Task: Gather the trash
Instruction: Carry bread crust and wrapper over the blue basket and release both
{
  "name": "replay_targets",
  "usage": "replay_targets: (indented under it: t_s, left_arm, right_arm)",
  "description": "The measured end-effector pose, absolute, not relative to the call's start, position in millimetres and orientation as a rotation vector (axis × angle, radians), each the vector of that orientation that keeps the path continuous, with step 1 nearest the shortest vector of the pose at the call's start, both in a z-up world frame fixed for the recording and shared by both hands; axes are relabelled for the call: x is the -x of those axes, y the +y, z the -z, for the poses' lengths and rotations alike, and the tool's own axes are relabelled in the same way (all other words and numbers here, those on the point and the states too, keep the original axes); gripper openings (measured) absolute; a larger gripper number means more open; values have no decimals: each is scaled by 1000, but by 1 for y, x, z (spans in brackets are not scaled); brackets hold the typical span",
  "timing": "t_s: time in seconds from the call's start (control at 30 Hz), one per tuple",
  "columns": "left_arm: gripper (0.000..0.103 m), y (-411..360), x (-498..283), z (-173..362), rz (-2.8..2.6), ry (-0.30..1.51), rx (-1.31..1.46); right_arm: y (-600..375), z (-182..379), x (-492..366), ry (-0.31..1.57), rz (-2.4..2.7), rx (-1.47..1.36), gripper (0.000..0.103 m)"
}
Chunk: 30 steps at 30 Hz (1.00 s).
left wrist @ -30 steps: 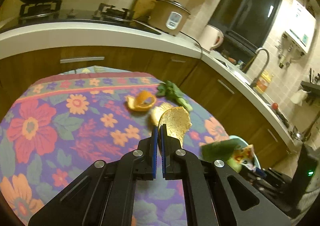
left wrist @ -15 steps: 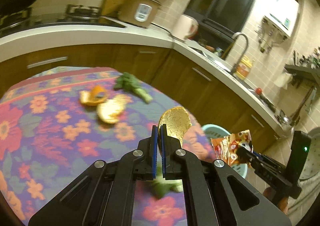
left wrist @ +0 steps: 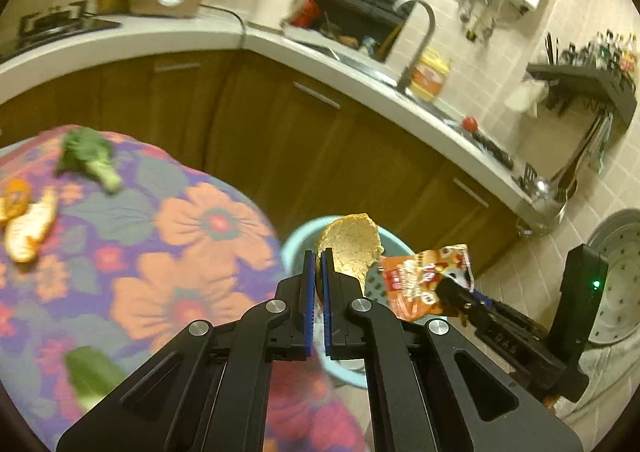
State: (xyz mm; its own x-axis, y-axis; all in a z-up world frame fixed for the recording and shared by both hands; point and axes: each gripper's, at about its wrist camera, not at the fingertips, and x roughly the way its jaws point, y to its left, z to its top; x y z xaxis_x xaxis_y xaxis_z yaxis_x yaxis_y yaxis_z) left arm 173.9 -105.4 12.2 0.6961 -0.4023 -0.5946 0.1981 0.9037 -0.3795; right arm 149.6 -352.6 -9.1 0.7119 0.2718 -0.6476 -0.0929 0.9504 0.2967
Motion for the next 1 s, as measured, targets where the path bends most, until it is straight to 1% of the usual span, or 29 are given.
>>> replay_targets:
  t_s: [0.13,0.17,0.2,0.27,0.33,0.37,0.4,0.43,0.47,0.63,1.0]
  left_arm:
    - [1,-137,-188,0,371,771,256]
    - [1,-145,-191,3,377,780,244]
    - [1,-152,-194,5,382,789,233]
    - [2,-161,-199,10,390,807,218]
    - [10,-163,-202,11,394,811,212]
    - [19,-165,-201,12,395,805,203]
    - [26,-165,-201,12,388,799,194]
    - [28,-164,-200,12,381,795,186]
    - [30,-162,-200,12,382,795,187]
    - [32,-152,-196,8,374,786,191]
    - [32,-116,-175,-16,358,703,254]
  right_arm:
    - [-363,30,-160,801,-184,-291,21]
    - [-365,34,-162,808,-172,-292,22]
    - [-365,35,-164,813,-170,-294,27]
    - [-368,39,-167,822,-166,-296,27]
    - [-371,43,-168,828,-154,-290,29]
    - [-373,45,-169,834,-148,-293,31]
    - [-375,48,-169,840,-145,-297,36]
    - [-377,50,-169,843,-141,-301,41]
    - [-379,51,-170,845,-133,-304,48]
    - [-388,53,-169,843,-125,-320,48]
    - [-358,17,-154,762,-190,-271,48]
